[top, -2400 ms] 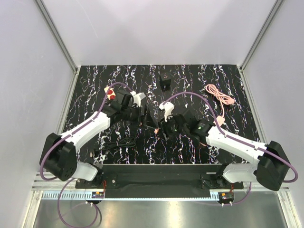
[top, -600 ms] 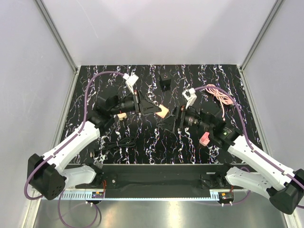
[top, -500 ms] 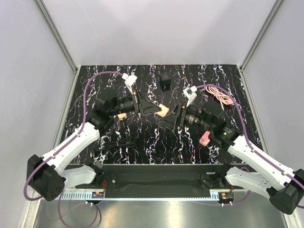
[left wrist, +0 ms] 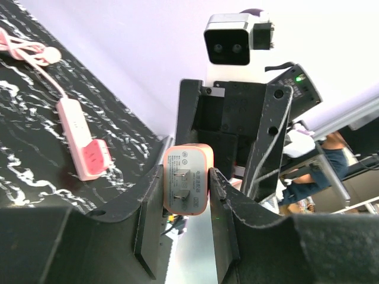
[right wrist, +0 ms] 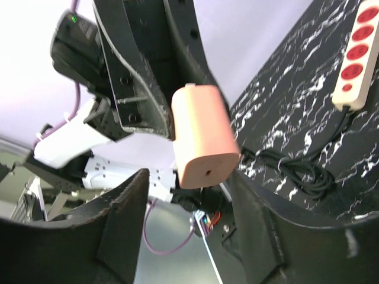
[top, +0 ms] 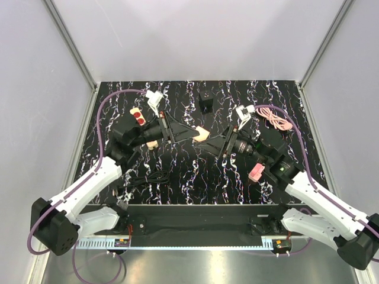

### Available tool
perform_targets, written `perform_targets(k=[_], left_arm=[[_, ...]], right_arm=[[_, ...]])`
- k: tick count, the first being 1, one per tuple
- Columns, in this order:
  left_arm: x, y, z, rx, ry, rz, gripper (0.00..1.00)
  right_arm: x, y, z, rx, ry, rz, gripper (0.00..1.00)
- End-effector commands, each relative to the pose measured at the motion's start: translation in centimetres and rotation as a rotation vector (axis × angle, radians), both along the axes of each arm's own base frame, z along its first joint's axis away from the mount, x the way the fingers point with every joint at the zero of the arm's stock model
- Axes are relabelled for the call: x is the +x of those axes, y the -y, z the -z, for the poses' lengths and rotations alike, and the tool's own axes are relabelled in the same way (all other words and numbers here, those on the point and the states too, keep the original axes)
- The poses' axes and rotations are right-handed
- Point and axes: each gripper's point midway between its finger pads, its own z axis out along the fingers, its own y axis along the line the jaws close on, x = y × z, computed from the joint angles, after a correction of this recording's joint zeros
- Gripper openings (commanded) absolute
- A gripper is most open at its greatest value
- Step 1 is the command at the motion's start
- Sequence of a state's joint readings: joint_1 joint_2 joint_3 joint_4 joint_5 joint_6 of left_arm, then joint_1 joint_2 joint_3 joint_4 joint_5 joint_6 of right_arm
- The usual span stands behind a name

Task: Insert the plug

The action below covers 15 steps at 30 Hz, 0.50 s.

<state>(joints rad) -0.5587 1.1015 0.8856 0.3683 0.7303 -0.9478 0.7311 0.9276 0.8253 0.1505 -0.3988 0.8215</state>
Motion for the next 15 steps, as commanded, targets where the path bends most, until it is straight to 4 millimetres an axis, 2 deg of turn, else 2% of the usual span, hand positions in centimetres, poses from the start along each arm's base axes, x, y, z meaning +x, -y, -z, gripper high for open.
perform_targets(k=[1,7,9,14,15], left_arm=[[-1.4,-0.5,-2.9,-0.099,0.060,0.019,0.00],[-1.8,-0.6,-3.7,-0.152,0.046,0.020,0.00],[-1.8,-0.6,-3.7,-0.158,0.044,0.012,0.00],[-1.9,-0.4,-3.9,-0.175,0.034,0.008,0.00],[-2.0,-0.4,-4.0,-0.180,0.036,0.010,0.00]], right_arm=[[0.4,1.2,-3.5,0.109,0.096,0.070,0.66],[0.7,1.6,-4.6,0.161,0.125,0.104,0.65],[0.7,1.5,-5.1,0.180,0.136,0.101,0.58],[1.2,0.6,-4.9,0.197,0.119,0.078,0.51],[1.3,0.5,-4.9,0.202,0.118,0.076,0.45]])
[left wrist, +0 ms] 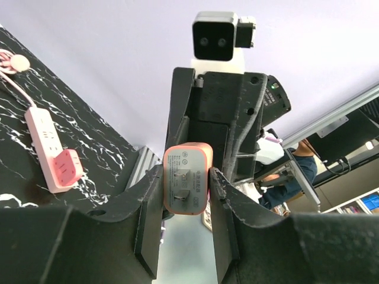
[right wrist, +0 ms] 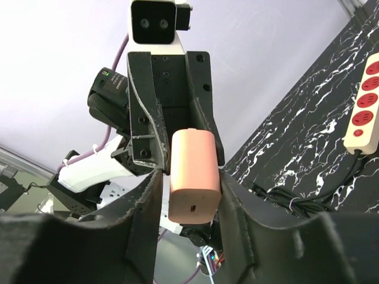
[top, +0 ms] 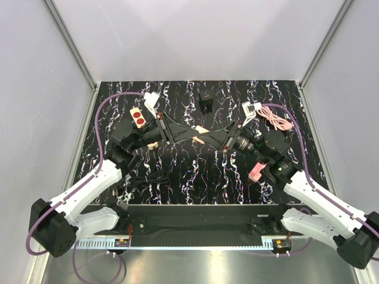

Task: Insert the plug

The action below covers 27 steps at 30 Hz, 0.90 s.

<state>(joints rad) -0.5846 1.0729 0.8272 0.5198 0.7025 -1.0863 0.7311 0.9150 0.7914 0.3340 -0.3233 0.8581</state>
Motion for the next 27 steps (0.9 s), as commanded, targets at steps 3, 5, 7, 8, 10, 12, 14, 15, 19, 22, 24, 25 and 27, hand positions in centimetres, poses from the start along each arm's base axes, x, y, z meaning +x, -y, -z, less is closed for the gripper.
perform_targets(k=[3,5,7,8,10,12,14,15,19,22,24,25,27], left_arm=[[-0.6,-0.2,-2.1,-0.070,0.061,-0.014,0.00],[-0.4,-0.2,-1.6,-0.059,0.047,-0.016,0.00],[-0.1,-0.2,-1.0,-0.037,0.045,-0.038,0.16],[0.2,-0.2,-0.1,-0.002,0.020,-0.054,0.52],[1.5,-0.9,0.6,0.068,0.056,-0.153,0.81],[3.4,-2.2,2.4,0.190,0.006,-0.281,0.93],[4.1,-3.8,3.0,0.275,0.030,-0.354,0.95],[5.0,-4.9,3.9,0.322,0.007,-0.416,0.96],[6.3,-7.5,7.3,0.569,0.011,-0.517,0.95],[6.1,-8.3,9.6,0.677,0.003,-0.506,0.95],[5.7,-8.5,11.0,0.722,-0.001,-0.482,0.95],[5.6,-8.6,11.2,0.731,0.001,-0.479,0.95],[5.5,-9.0,12.1,0.750,0.003,-0.485,0.95]], right_arm=[[0.5,0.0,-1.7,0.090,0.041,0.010,0.22],[0.3,0.2,-1.9,0.107,0.054,0.017,0.01],[1.1,0.6,-1.2,0.092,0.014,0.064,0.00],[1.2,1.1,-1.2,0.080,0.005,0.092,0.00],[2.0,2.1,0.3,-0.014,-0.044,0.168,0.00],[2.5,3.2,1.2,-0.076,-0.087,0.225,0.00],[3.0,5.7,2.9,-0.194,-0.174,0.325,0.00],[3.1,6.7,3.5,-0.248,-0.205,0.364,0.00],[2.9,15.6,8.7,-0.715,-0.548,0.663,0.00],[2.5,20.7,11.8,-0.949,-0.811,0.718,0.00],[2.7,22.2,12.4,-0.971,-0.886,0.736,0.00],[3.1,22.4,13.3,-0.994,-0.927,0.723,0.00],[3.7,24.0,14.7,-1.007,-1.017,0.745,0.00]])
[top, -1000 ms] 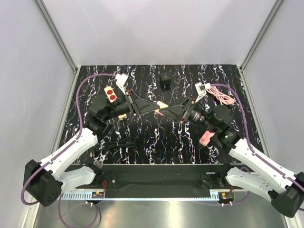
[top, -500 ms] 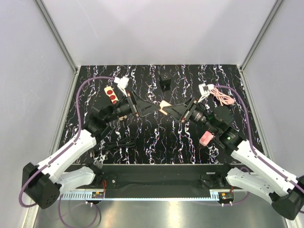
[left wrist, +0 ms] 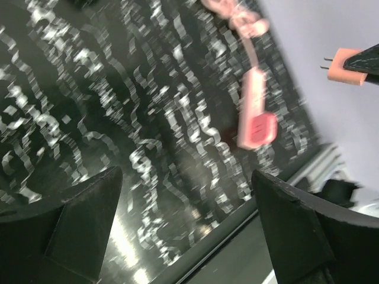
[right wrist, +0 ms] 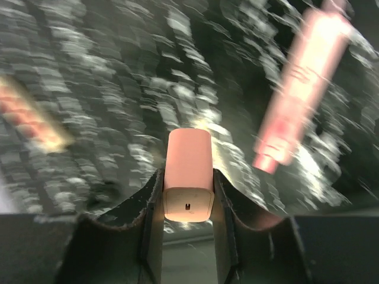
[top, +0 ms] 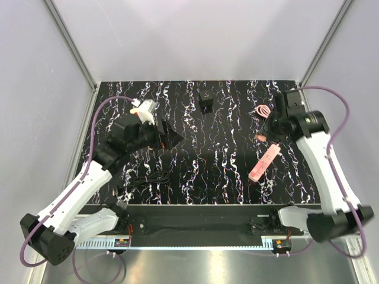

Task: Insert the plug

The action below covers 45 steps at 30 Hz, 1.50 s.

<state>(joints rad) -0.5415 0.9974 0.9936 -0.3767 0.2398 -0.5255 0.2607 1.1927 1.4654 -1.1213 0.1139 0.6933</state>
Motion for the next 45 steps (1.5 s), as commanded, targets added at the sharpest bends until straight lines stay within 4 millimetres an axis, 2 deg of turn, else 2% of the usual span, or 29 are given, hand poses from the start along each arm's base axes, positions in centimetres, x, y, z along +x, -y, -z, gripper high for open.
perform_targets(k=[1,3,5,6,9,13,23,27,38,45], left_arm=[[-0.2,-1.5,2.6,0.118,0.004,-0.012,0.95],[-0.3,-1.5,3.1,0.122,0.006,0.000,0.96],[-0.5,-1.4,4.0,0.135,-0.005,0.018,0.96],[-0.6,-1.4,4.4,0.148,-0.006,0.030,0.96],[-0.9,-1.5,5.6,0.167,-0.020,0.046,0.96],[-1.5,-1.0,5.8,0.147,-0.034,0.082,0.96],[-1.8,-0.9,5.7,0.145,-0.026,0.097,0.98],[-1.6,-0.9,5.7,0.152,-0.022,0.097,0.98],[-1.6,-0.7,6.0,0.154,-0.038,0.106,0.99],[-1.6,-0.8,6.3,0.160,-0.040,0.103,0.99]], right_arm=[[-3.8,3.7,6.1,-0.114,-0.388,0.027,0.00],[-3.2,5.7,7.4,-0.125,-0.442,0.092,0.00],[-2.8,6.6,9.1,-0.110,-0.505,0.092,0.00],[-2.6,8.2,9.9,-0.087,-0.529,0.136,0.00],[-1.9,9.6,12.1,-0.057,-0.566,0.084,0.00],[-0.3,8.6,14.0,0.071,-0.587,0.038,0.00],[3.6,10.1,16.4,0.034,-0.647,0.045,0.00],[4.7,9.8,17.2,0.057,-0.655,0.031,0.00],[2.9,9.5,19.1,0.064,-0.695,0.023,0.00],[3.5,9.8,19.6,0.047,-0.683,-0.005,0.00]])
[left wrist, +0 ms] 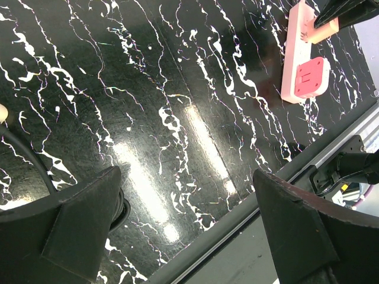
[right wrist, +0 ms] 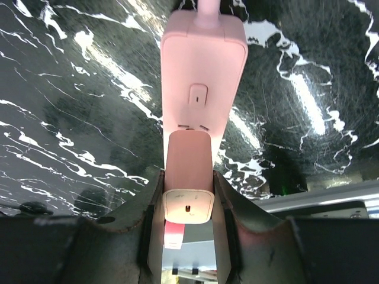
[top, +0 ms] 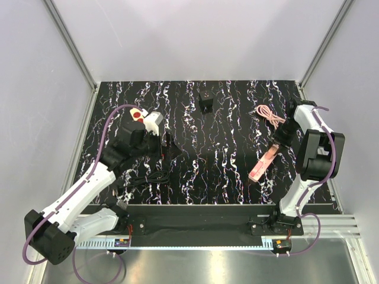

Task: Insert the plug

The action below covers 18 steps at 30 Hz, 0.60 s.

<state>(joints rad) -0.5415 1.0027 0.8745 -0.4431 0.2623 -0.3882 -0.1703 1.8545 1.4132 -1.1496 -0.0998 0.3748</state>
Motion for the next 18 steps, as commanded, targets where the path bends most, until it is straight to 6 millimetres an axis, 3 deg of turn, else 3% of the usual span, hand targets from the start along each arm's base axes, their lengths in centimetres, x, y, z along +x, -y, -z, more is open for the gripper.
perform_targets(k=[1,11,18], left_arm=[[0.3,0.4,-0.8,-0.016,0.040,0.022,0.99],[0.2,0.5,-0.5,-0.014,0.027,0.025,0.99],[0.1,0.6,-0.4,-0.017,0.021,0.030,0.99]], right_arm=[[1.0,0.1,-0.8,-0.002,0.055,-0.036,0.00],[1.1,-0.8,-0.6,0.044,0.080,-0.023,0.00],[0.6,0.4,0.1,-0.024,0.055,-0.028,0.00]])
